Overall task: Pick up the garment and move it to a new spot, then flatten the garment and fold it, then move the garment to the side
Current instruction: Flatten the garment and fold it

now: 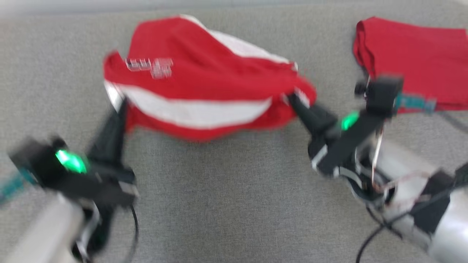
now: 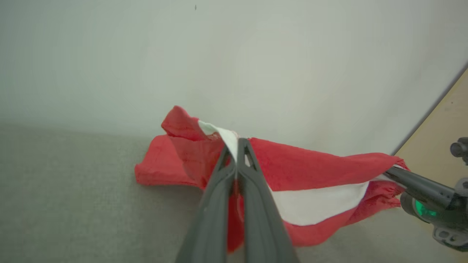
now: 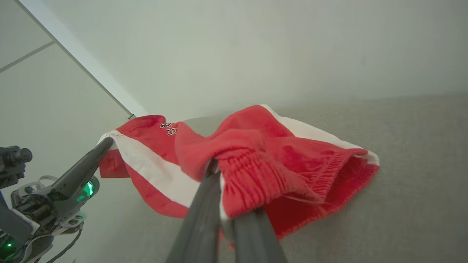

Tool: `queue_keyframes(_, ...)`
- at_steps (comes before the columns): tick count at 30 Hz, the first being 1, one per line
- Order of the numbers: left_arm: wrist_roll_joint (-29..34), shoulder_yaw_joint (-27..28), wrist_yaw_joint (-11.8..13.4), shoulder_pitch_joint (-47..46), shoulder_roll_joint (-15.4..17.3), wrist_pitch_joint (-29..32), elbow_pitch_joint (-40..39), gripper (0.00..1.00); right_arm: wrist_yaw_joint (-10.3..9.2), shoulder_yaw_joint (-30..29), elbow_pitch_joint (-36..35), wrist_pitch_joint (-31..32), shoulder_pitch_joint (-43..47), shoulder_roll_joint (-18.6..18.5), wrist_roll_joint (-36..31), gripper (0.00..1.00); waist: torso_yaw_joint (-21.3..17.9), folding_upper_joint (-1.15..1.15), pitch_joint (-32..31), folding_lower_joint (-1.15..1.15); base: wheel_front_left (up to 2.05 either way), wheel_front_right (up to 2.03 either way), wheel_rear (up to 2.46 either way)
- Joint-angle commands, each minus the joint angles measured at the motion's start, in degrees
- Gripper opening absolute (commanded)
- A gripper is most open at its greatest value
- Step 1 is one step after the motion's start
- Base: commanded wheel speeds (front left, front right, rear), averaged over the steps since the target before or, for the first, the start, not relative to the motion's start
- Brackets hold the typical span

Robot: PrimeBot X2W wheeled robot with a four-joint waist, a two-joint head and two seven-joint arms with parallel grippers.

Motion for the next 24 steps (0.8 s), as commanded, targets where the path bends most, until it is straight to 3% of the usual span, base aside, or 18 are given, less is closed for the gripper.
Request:
queue_keyframes(1,1.9,0.2,0.6,3.8,-0.3,-0.3,-1.7,0.0,-0.01,0.9,-1.1,-0.5,2.5,-1.1,0.3,0.0,0.0,0.01,-2.2,0.02,0.0,0.0,0.0)
queue_keyframes(3,3.0,1.5,1.6,8.5,-1.7,-0.3,-3.8,0.0,-0.01,2.0,-2.5,-1.1,5.2,-2.6,-0.4,0.0,0.0,0.01,-3.1,0.02,0.0,0.0,0.0)
queue_keyframes(8,6.4,5.1,1.4,18.4,-5.1,-0.3,-5.9,0.0,-0.01,3.4,-3.7,-2.4,11.9,-4.9,-1.3,0.0,0.2,0.01,-5.0,0.02,0.0,0.0,0.0)
queue_keyframes(9,7.4,6.8,0.6,22.0,-7.1,-0.3,-6.2,0.0,-0.01,3.4,-3.3,-2.8,14.2,-5.4,-1.9,0.0,0.5,0.01,-5.9,0.02,0.0,0.0,0.0)
queue_keyframes(11,10.2,7.5,-0.3,24.9,-7.2,-0.3,-5.4,0.0,-0.01,2.9,-2.8,-3.1,16.6,-5.4,-2.4,0.0,0.8,0.01,-6.8,0.02,0.0,0.0,0.0)
queue_keyframes(16,12.8,11.0,-1.8,31.4,-11.7,-0.3,-3.8,0.0,-0.01,1.4,-1.6,-3.6,21.8,-5.0,-4.2,0.0,1.4,0.01,-8.3,0.02,0.0,0.0,0.0)
queue_keyframes(24,17.4,15.3,-5.9,37.7,-17.5,-0.2,-0.2,0.0,-0.01,0.5,-0.7,-3.5,27.3,-4.5,-4.7,0.0,2.0,0.01,-10.0,0.02,0.0,0.0,0.0)
